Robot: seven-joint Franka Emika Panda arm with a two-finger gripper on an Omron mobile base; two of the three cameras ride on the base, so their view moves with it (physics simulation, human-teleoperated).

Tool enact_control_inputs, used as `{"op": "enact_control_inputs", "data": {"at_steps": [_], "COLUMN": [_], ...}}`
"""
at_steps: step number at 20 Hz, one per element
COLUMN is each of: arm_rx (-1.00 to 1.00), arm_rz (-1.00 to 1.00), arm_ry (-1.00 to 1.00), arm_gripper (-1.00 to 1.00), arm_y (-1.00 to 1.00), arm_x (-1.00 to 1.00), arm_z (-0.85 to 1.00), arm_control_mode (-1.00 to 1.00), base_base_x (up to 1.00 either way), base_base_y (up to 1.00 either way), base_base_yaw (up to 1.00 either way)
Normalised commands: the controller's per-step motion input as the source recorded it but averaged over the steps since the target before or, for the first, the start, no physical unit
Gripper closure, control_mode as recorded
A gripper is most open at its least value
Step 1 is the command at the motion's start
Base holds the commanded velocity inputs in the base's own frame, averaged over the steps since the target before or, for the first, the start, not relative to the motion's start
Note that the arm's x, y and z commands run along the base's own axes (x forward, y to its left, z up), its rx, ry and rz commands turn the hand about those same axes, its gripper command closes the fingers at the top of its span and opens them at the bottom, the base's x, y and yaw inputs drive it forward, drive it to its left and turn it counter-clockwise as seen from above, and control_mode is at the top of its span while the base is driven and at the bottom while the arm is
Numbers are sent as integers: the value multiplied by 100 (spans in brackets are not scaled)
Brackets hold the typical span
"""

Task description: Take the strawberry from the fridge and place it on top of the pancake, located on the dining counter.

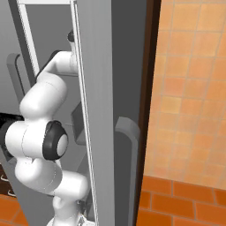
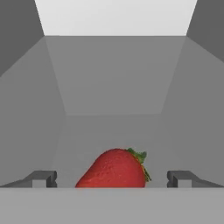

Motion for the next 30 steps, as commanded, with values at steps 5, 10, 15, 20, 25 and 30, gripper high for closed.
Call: {"op": "enact_control_inputs", "data": {"at_steps": [5,10,15,20,25,30], "arm_rx": [0,0,0,0,0,0], "arm_rz": [0,0,0,0,0,0], "arm_ry": [0,0,0,0,0,0], "arm_gripper": [-100,-100,-100,-100,100,100], "arm_y": [0,0,0,0,0,0], "arm_x": [14,3,11,14,5,-1], "arm_z": [-8,0,0,0,-5,-2], "arm_control_mode": [-100,-100,-100,-100,-100,-100], "base_base_x": [0,0,0,0,0,0], "base_base_y": [0,0,0,0,0,0], "base_base_yaw": [0,0,0,0,0,0]}}
